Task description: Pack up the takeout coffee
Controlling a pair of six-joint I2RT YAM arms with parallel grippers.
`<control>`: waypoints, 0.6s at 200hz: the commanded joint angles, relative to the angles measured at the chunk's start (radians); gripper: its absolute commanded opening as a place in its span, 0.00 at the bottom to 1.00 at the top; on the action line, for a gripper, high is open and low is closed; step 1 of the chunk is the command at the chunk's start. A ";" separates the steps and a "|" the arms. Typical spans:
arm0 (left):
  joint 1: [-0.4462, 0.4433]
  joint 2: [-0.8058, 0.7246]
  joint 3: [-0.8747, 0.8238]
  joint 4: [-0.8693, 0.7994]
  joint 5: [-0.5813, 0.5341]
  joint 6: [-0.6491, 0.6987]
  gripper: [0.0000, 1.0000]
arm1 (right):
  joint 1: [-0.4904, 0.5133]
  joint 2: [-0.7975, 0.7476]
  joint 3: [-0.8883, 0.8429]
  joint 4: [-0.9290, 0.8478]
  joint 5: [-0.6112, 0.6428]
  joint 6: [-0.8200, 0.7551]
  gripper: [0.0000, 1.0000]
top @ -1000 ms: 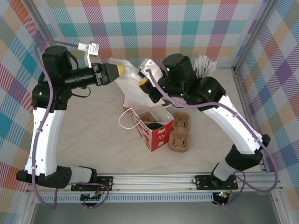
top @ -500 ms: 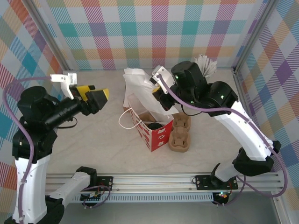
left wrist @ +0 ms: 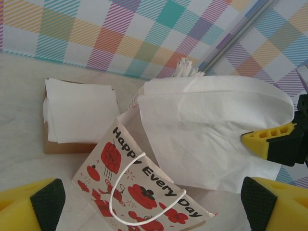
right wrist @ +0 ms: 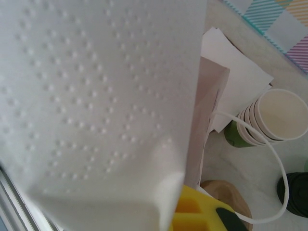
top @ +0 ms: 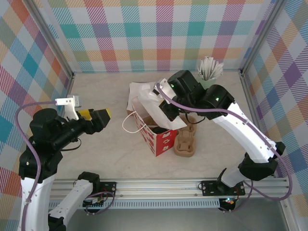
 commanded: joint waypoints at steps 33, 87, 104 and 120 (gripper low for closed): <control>-0.009 -0.022 -0.046 0.004 -0.030 -0.032 0.96 | 0.004 0.062 0.032 -0.122 -0.021 -0.041 0.00; -0.009 -0.020 -0.060 0.009 -0.026 -0.039 0.97 | 0.004 0.134 0.037 -0.105 -0.026 -0.042 0.00; -0.009 -0.022 -0.062 0.008 -0.025 -0.038 0.97 | 0.005 0.151 0.038 -0.083 -0.029 -0.042 0.01; -0.009 -0.022 -0.063 0.005 -0.025 -0.036 0.97 | 0.003 0.173 0.050 -0.074 -0.041 -0.045 0.01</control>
